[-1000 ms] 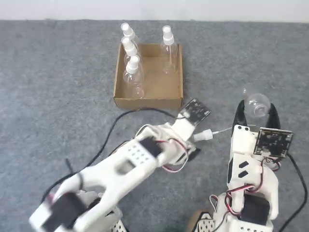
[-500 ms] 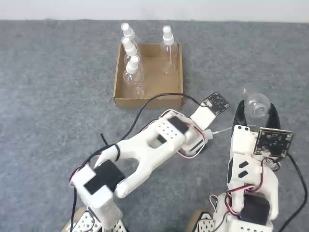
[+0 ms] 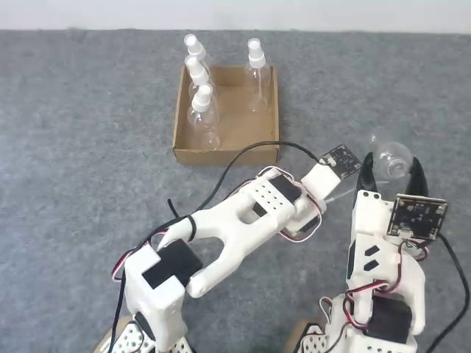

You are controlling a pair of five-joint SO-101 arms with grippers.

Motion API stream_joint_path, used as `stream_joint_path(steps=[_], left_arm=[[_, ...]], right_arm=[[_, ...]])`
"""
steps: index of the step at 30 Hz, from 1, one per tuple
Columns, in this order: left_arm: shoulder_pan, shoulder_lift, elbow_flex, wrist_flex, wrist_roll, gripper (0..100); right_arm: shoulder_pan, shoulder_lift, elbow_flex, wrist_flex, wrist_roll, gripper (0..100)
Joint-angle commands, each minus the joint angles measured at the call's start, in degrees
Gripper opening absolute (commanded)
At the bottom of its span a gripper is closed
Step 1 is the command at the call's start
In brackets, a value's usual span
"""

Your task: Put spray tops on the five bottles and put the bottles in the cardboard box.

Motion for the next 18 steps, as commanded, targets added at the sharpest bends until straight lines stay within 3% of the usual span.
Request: stream_joint_path(steps=[1, 6, 13, 18], left_arm=[[0.26, -0.88, -3.12, 2.2, -0.35, 8], [0.26, -1.23, -4.62, 6.42, -0.44, 1], [0.0, -1.23, -8.4, 15.03, -3.78, 1], [0.0, -1.23, -10.15, 15.47, -3.6, 1]], right_arm=[[0.22, -0.92, -3.87, -1.1, -0.79, 4.3], [0.22, -0.92, -3.87, -1.1, -0.79, 4.3], [0.22, -0.92, -3.78, -1.1, -0.79, 4.2], [0.22, -0.92, -3.78, -1.1, -0.79, 4.2]])
